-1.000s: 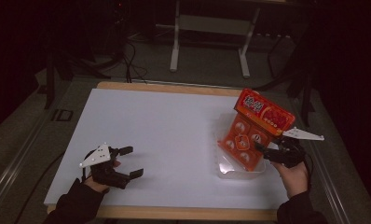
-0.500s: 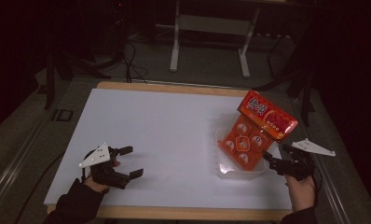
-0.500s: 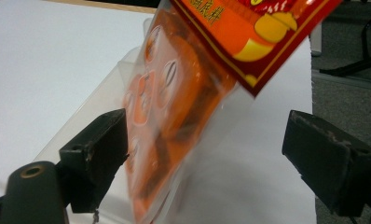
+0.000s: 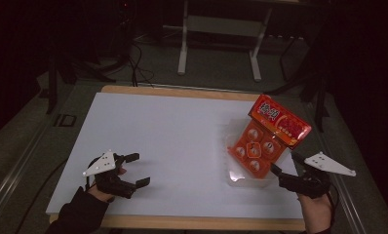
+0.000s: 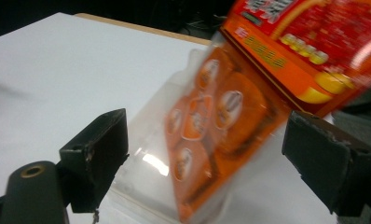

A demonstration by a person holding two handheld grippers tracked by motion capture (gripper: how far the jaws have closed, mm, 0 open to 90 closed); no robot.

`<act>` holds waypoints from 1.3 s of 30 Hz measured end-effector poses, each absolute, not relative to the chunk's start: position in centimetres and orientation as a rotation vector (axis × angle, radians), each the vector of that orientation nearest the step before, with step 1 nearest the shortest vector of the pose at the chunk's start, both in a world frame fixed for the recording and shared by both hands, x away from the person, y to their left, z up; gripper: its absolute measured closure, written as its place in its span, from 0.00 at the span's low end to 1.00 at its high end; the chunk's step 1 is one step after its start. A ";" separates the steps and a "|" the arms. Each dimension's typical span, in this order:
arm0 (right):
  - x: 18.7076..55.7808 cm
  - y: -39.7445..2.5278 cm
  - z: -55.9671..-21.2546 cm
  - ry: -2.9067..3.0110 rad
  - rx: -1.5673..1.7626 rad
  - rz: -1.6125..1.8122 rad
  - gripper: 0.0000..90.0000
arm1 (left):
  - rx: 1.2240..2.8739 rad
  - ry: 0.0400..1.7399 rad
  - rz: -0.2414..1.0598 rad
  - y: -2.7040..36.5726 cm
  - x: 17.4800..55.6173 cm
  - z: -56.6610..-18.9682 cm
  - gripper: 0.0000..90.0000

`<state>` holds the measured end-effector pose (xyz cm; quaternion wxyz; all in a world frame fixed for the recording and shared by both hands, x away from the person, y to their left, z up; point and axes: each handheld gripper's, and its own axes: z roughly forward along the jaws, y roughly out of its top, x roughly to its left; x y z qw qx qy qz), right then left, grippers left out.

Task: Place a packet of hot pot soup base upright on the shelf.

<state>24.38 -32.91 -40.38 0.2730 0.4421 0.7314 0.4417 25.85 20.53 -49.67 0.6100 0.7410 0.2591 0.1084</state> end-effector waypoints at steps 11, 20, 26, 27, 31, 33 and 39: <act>24.9 -30.7 -40.1 2.025 1.120 1.248 0.16 | 1.712 0.597 0.248 20.5 25.7 -49.7 0.05; 25.5 -28.5 -40.0 2.064 1.065 1.289 0.16 | 1.711 0.593 0.252 20.5 25.6 -49.6 0.05; 25.8 -27.1 -40.3 2.096 1.022 1.315 0.15 | 1.714 0.591 0.251 20.5 25.6 -49.6 0.05; 25.9 -26.9 -40.4 2.099 1.013 1.320 0.15 | 1.714 0.590 0.251 20.5 25.6 -49.6 0.05; 25.9 -25.8 -41.2 2.135 0.978 1.345 0.15 | 1.712 0.589 0.249 20.5 25.5 -49.5 0.05; 25.9 -25.3 -41.5 2.140 0.962 1.353 0.15 | 1.712 0.588 0.247 20.4 25.5 -49.6 0.05; 25.6 -23.8 -42.6 2.159 0.906 1.377 0.15 | 1.713 0.589 0.243 20.4 25.6 -49.6 0.05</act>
